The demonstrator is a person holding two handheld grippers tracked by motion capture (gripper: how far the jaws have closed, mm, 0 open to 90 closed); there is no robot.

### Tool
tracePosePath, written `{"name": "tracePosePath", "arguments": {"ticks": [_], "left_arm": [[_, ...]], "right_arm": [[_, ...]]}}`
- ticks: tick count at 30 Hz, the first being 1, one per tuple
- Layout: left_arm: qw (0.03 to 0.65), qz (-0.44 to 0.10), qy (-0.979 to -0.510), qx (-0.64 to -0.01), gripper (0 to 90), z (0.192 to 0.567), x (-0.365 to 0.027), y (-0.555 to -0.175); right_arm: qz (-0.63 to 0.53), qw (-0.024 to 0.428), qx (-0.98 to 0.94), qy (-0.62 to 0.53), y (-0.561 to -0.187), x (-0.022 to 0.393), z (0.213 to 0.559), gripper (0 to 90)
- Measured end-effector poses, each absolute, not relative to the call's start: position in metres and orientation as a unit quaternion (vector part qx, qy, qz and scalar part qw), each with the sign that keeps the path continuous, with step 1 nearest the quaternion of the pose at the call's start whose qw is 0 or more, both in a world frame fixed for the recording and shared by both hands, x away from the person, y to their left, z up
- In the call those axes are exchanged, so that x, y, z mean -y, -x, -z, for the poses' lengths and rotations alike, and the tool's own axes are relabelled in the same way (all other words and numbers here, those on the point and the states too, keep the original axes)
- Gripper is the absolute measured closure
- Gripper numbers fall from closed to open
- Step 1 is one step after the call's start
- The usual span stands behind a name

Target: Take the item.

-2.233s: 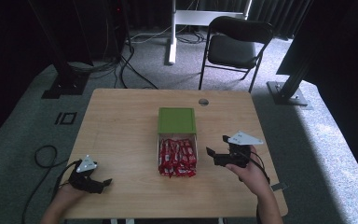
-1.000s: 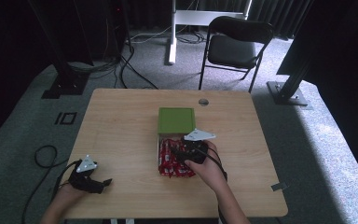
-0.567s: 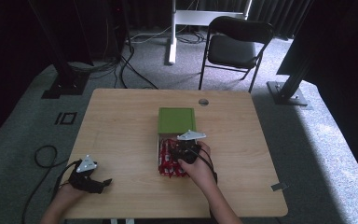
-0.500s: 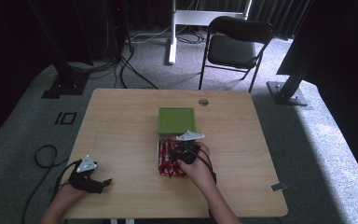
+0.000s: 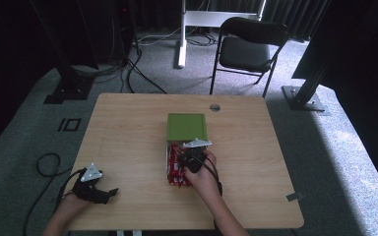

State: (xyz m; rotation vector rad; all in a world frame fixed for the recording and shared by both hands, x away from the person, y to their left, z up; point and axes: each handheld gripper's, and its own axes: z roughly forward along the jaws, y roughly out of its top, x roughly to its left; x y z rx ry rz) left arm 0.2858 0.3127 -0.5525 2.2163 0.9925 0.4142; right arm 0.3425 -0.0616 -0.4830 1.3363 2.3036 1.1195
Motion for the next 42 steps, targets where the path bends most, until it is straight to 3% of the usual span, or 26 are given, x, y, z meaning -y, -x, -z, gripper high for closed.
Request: {"name": "tracePosePath", "arguments": {"ticks": [3,30,42], "left_arm": [[0.333,-0.159,-0.848,-0.380,1.6,0.553,-0.313,-0.286],[0.333,-0.158,-0.848,-0.380,1.6,0.552,-0.313,-0.286],[0.333,-0.158,-0.848,-0.380,1.6,0.552,-0.313,-0.286]], "right_arm": [[-0.389,0.143,-0.795,-0.444,-0.339,0.063,0.477,83.2],[-0.456,0.120,-0.771,-0.427,-0.295,0.101,0.432,83.4],[-0.490,0.175,-0.725,-0.451,-0.291,0.132,0.413,83.3]]}}
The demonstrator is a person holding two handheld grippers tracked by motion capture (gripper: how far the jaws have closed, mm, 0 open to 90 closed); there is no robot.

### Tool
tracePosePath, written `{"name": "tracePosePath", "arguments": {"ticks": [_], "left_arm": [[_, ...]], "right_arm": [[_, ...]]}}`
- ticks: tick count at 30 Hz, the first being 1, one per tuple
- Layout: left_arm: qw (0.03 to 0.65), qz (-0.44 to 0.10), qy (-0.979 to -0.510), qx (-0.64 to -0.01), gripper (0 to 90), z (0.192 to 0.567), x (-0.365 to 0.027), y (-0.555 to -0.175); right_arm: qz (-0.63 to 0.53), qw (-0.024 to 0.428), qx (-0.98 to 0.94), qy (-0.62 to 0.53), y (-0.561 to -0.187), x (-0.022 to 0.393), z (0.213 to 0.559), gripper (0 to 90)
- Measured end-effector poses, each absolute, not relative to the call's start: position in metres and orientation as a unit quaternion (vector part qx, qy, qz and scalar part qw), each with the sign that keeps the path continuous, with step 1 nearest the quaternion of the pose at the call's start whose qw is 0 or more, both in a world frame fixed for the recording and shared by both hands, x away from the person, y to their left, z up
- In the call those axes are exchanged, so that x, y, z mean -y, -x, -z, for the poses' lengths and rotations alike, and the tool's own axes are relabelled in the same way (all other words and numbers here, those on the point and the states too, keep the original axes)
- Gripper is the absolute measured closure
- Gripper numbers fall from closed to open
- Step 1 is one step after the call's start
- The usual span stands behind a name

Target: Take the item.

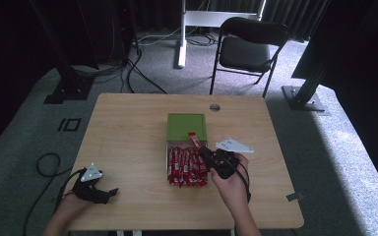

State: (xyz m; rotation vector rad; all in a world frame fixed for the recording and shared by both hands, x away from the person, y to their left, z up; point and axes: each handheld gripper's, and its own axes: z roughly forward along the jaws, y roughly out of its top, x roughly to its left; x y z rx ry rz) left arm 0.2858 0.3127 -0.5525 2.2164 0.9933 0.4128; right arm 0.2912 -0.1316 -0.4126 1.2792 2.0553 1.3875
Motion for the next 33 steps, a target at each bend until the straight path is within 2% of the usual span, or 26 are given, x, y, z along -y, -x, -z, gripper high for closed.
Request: {"name": "tracePosePath", "arguments": {"ticks": [7,13,22,33], "left_arm": [[0.333,-0.158,-0.848,-0.380,1.6,0.552,-0.313,-0.286],[0.333,-0.158,-0.848,-0.380,1.6,0.552,-0.313,-0.286],[0.332,-0.158,-0.849,-0.380,1.6,0.552,-0.313,-0.286],[0.332,-0.158,-0.849,-0.380,1.6,0.552,-0.313,-0.286]], "right_arm": [[-0.496,0.233,-0.683,-0.483,-0.299,0.149,0.413,83.4],[-0.482,0.266,-0.659,-0.513,-0.311,0.159,0.426,83.3],[-0.455,0.276,-0.638,-0.556,-0.334,0.163,0.462,83.4],[-0.432,0.252,-0.634,-0.590,-0.355,0.164,0.504,83.3]]}}
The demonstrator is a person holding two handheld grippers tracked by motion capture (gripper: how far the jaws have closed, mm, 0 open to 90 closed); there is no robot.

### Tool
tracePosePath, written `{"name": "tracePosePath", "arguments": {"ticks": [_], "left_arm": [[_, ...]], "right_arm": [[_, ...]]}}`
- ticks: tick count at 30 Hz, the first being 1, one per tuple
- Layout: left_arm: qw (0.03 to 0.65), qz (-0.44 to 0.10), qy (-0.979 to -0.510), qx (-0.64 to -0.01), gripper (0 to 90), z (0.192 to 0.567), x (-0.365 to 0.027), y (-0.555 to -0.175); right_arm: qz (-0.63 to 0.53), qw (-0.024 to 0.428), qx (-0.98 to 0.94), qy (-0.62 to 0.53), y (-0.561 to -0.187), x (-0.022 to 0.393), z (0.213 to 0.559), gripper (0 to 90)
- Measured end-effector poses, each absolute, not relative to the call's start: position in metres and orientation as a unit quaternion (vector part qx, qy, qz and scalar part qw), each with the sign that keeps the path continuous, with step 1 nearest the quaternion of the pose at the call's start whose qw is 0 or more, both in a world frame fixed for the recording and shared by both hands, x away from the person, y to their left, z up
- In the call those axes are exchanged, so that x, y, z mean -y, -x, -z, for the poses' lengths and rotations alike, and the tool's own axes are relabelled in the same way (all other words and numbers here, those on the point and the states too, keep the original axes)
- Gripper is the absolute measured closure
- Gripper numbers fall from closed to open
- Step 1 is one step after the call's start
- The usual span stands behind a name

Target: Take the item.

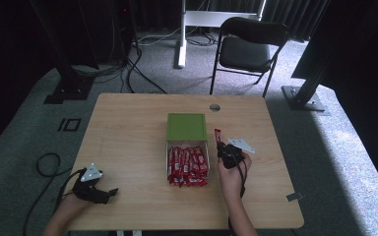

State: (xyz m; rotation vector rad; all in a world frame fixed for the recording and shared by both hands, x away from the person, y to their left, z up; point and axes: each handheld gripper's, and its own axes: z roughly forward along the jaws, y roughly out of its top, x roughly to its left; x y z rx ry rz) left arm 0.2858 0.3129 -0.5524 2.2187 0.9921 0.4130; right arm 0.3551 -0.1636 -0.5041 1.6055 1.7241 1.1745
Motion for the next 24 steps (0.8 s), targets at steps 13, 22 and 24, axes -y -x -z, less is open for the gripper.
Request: {"name": "tracePosePath", "arguments": {"ticks": [13,22,24], "left_arm": [[0.332,-0.158,-0.849,-0.380,1.6,0.552,-0.313,-0.286],[0.332,-0.158,-0.849,-0.380,1.6,0.552,-0.313,-0.286],[0.332,-0.158,-0.849,-0.380,1.6,0.552,-0.313,-0.286]], "right_arm": [[-0.407,0.219,-0.632,-0.622,-0.374,0.158,0.540,83.3],[-0.393,0.212,-0.640,-0.625,-0.381,0.151,0.552,83.1],[-0.391,0.207,-0.642,-0.627,-0.381,0.151,0.554,82.5]]}}
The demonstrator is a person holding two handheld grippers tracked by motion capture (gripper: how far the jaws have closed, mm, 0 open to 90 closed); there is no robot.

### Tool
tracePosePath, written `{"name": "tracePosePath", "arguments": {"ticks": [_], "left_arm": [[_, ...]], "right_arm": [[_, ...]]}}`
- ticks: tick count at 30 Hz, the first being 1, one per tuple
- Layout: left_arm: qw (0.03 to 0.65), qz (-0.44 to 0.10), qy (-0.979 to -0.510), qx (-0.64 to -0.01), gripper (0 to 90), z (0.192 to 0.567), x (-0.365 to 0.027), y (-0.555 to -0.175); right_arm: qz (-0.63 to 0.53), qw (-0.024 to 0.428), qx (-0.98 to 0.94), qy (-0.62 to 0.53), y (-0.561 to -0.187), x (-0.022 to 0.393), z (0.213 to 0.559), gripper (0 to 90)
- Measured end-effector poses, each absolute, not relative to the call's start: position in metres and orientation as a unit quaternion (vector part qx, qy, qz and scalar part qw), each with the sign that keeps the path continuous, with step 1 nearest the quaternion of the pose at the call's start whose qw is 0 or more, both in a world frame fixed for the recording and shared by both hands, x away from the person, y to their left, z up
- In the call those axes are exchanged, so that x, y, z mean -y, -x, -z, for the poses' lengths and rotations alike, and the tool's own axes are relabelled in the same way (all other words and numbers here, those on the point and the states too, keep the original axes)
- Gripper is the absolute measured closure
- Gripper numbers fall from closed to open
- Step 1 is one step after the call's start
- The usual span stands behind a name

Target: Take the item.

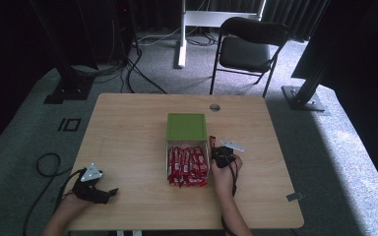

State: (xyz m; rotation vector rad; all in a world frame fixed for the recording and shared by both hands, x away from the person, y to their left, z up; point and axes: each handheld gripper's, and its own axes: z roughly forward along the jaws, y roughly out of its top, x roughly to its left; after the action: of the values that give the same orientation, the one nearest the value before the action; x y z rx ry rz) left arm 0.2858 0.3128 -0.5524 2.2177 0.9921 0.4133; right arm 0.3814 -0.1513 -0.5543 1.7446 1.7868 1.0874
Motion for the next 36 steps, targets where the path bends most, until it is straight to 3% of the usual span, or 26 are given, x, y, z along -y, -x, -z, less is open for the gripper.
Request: {"name": "tracePosePath", "arguments": {"ticks": [4,14,24,36], "left_arm": [[0.332,-0.158,-0.849,-0.380,1.6,0.552,-0.313,-0.286],[0.333,-0.158,-0.848,-0.380,1.6,0.552,-0.313,-0.286],[0.333,-0.158,-0.848,-0.381,1.6,0.552,-0.313,-0.286],[0.333,-0.158,-0.848,-0.380,1.6,0.552,-0.313,-0.286]], "right_arm": [[-0.390,0.204,-0.644,-0.626,-0.382,0.151,0.555,79.8],[-0.429,0.210,-0.643,-0.599,-0.375,0.162,0.537,50.9],[-0.466,0.200,-0.665,-0.548,-0.366,0.179,0.521,27.4],[-0.449,0.179,-0.714,-0.506,-0.351,0.200,0.530,20.5]]}}
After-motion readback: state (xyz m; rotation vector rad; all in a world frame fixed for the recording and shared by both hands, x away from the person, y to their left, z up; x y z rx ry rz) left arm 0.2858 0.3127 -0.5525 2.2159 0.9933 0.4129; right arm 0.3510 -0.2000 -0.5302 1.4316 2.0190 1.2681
